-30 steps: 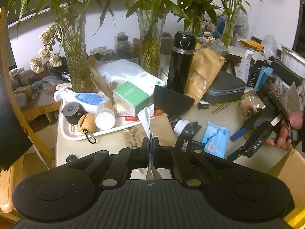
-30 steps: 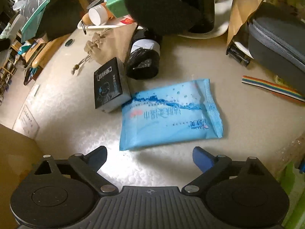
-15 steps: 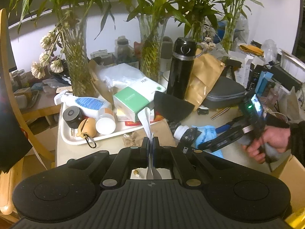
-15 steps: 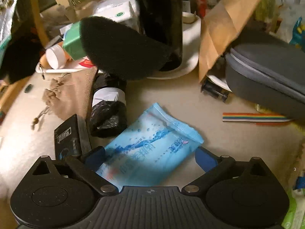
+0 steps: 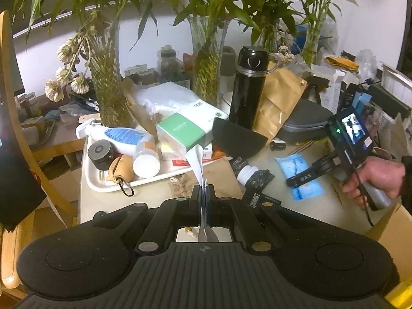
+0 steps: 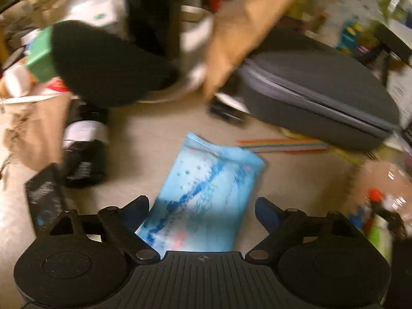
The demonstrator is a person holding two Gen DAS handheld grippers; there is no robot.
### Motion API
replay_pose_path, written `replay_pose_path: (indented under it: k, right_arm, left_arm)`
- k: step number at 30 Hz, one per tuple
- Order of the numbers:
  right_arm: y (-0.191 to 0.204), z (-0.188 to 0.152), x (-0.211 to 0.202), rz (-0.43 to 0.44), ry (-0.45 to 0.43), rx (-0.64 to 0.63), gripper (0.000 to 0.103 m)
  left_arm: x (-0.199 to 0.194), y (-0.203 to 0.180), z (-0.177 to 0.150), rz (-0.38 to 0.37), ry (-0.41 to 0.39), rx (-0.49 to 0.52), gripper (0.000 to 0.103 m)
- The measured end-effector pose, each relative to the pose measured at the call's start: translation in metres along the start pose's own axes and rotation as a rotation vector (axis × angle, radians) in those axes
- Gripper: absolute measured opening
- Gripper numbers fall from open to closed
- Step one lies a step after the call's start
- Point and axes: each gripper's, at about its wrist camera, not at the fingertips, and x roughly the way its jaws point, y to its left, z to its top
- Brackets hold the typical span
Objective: Organize soft objects
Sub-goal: 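Close the right tool on the blue pack and lift it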
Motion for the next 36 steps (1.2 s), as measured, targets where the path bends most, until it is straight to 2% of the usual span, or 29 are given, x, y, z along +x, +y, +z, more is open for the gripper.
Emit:
replay_pose_path:
  k: [5,7,9,10,15,18,22,27,36]
  right_arm:
    - [-0.024,0.0,0.01,0.052,0.016,0.165,0.091]
    - [-0.017,0.0,0.012,0.022,-0.005,0.114,0.09]
    - [-0.012,-0.001,0.009,0.017,-0.027,0.091,0.081]
    - [-0.012,0.0,0.007,0.026,-0.021,0.104,0.073]
    - [-0.013,0.006,0.003,0.02,0.003,0.088,0.066]
    - [-0.017,0.006,-0.01,0.01,-0.017,0.074,0.066]
    - [-0.022,0.008,-0.046,0.033,-0.054,0.044,0.066]
    - [-0.021,-0.001,-0.108,0.144,-0.106,0.017,0.066]
    - [-0.012,-0.026,-0.209,0.277,-0.205,0.002,0.066]
  left_arm:
    - [0.001,-0.003,0.001,-0.002,-0.005,0.006,0.003]
    - [0.003,-0.003,0.001,-0.001,0.0,0.009,0.003]
    - [0.004,-0.003,0.001,-0.002,0.004,0.009,0.003]
    - [0.005,-0.003,0.001,-0.003,0.007,0.009,0.003]
    - [0.006,-0.004,0.0,-0.018,0.013,0.008,0.003]
    - [0.001,-0.004,-0.001,-0.024,0.01,0.014,0.003]
    - [-0.011,-0.004,0.001,-0.024,0.0,0.001,0.003]
    - [-0.035,-0.008,0.002,-0.033,-0.023,-0.019,0.003]
    - [-0.087,-0.03,0.011,-0.028,-0.062,0.024,0.003]
